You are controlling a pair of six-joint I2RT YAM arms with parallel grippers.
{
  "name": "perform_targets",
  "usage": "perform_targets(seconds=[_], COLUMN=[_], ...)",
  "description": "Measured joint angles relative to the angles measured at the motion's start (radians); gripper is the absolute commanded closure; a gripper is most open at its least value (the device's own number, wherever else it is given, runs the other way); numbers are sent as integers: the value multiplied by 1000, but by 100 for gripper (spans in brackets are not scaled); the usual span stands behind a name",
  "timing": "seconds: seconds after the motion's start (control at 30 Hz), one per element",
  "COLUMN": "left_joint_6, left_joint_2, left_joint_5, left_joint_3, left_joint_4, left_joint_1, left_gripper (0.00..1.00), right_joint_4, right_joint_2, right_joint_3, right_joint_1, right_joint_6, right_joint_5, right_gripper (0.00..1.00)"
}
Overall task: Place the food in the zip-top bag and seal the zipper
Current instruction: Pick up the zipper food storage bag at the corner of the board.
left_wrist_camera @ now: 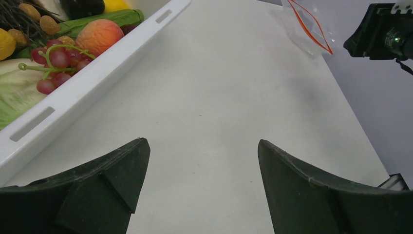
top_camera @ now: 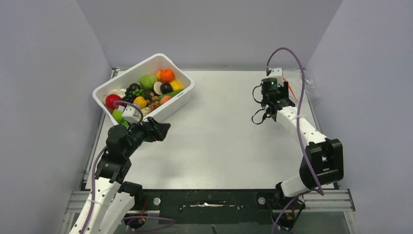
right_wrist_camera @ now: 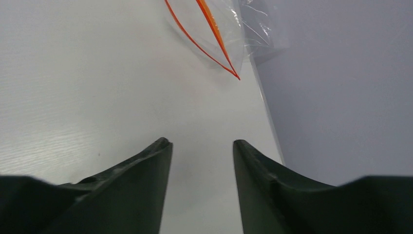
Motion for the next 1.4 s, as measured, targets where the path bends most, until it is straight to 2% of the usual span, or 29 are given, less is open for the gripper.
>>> perform_targets(seconds=[0.1,0.3,0.5,0.63,0.8,0.97,1.3,1.4], left_joint_6=[4,14,20,20,20,20,20,20], left_joint_2=[-13,-24,-25,-29,-31,-26,-30,-29], left_joint_5=[1,5,9,10,11,18,24,27], left_joint_3=[-4,-5,-6,-6,-6,-6,-10,-10], left_joint_4=[0,1,1,1,1,1,5,5], left_joint_1=[0,0,0,0,0,0,0,0], left_gripper=[18,19,19,19,19,19,19,19], right_joint_4=[56,139,198,204,196,198,199,199], right_joint_2=[77,251,387,465,486,498,578,597], right_joint_3=[16,92,219,319,365,389,417,420], right_joint_1=[-56,-148,-219,-273,-338,-364,-350,-351], right_joint_6=[-62,-188,-279,-290,-257,-249,-267,-273], right_joint_5=[-2,-10,-30,-105,-255,-347,-393,-391], right_gripper=[67,69,65,62,55,54,52,54])
